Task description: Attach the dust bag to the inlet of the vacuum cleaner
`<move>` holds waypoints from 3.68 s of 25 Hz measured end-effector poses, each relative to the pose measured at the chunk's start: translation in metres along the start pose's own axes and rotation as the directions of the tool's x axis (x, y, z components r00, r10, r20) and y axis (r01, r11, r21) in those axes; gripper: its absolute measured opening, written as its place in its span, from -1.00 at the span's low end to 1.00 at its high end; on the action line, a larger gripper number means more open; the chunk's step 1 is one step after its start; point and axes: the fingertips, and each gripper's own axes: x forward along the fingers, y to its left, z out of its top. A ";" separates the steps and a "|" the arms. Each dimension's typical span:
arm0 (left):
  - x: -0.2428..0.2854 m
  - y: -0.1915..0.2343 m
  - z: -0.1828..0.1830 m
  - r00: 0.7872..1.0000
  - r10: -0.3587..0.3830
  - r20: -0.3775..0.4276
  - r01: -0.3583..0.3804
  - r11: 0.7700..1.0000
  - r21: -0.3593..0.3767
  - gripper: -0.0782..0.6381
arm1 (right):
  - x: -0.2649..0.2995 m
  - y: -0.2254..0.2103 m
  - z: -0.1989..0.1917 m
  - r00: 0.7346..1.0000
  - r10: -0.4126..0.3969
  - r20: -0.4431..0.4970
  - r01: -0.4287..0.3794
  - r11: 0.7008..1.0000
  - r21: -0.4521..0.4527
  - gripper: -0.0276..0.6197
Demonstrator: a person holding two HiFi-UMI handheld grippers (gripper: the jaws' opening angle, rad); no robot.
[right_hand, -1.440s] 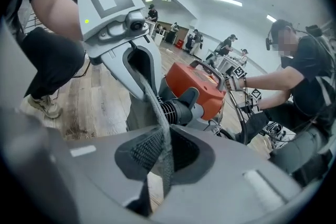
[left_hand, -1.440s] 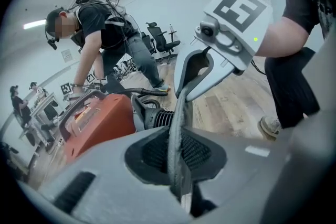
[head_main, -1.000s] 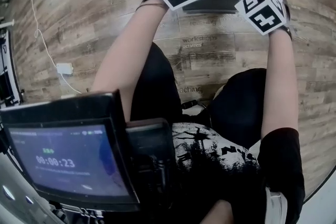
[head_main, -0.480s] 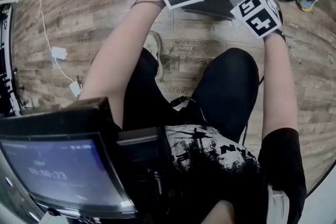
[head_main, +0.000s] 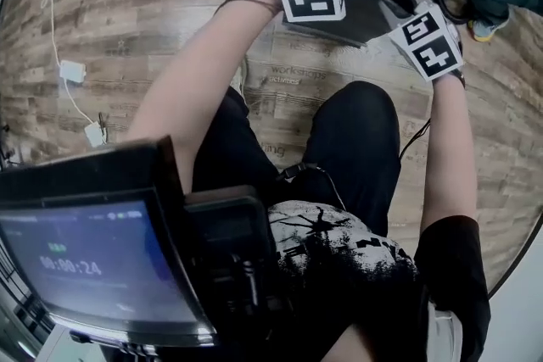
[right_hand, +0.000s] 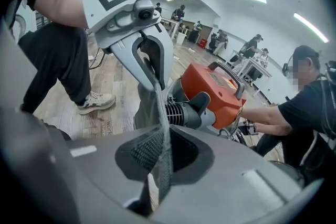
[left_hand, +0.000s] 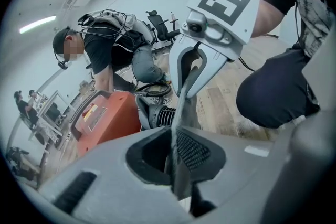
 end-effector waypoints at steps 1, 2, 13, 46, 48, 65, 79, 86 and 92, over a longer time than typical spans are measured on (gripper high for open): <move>0.000 0.001 0.000 1.000 0.002 -0.007 -0.002 1.000 0.007 -0.69 | 0.000 -0.001 0.000 1.000 0.002 -0.002 -0.002 1.000 -0.008 -0.83; 0.001 0.002 -0.001 1.000 -0.002 -0.012 0.002 1.000 0.010 -0.69 | 0.001 -0.002 0.001 1.000 0.006 -0.003 -0.006 1.000 -0.011 -0.83; 0.003 0.014 0.002 1.000 0.001 -0.021 -0.002 1.000 -0.024 -0.67 | 0.003 -0.010 0.000 1.000 0.019 0.013 -0.019 0.999 0.048 -0.82; 0.028 0.018 -0.017 1.000 0.007 0.008 -0.007 1.000 0.003 -0.69 | 0.011 -0.020 0.009 0.996 -0.075 0.054 0.078 0.995 -0.057 -0.81; 0.026 0.020 -0.014 1.000 0.020 0.015 -0.020 1.000 0.016 -0.68 | 0.010 -0.019 0.004 0.995 -0.079 0.064 0.081 0.996 -0.033 -0.81; 0.027 0.014 -0.011 0.997 0.030 0.077 -0.028 0.999 -0.024 -0.16 | 0.015 -0.019 -0.002 0.993 -0.069 0.098 0.067 0.997 0.025 -0.05; -0.017 0.020 0.005 0.972 0.096 0.214 -0.084 0.994 -0.065 -0.14 | -0.023 -0.018 0.028 0.968 -0.083 0.235 0.070 0.996 0.061 -0.02; -0.052 0.043 0.012 0.920 0.137 0.367 -0.102 0.988 -0.114 -0.78 | -0.038 -0.033 0.064 0.914 -0.143 0.381 0.099 0.986 0.134 -0.86; -0.085 0.086 -0.001 0.898 0.068 0.435 -0.014 0.992 -0.126 -0.78 | -0.011 -0.054 0.120 0.926 -0.088 0.368 0.046 0.992 0.121 -0.90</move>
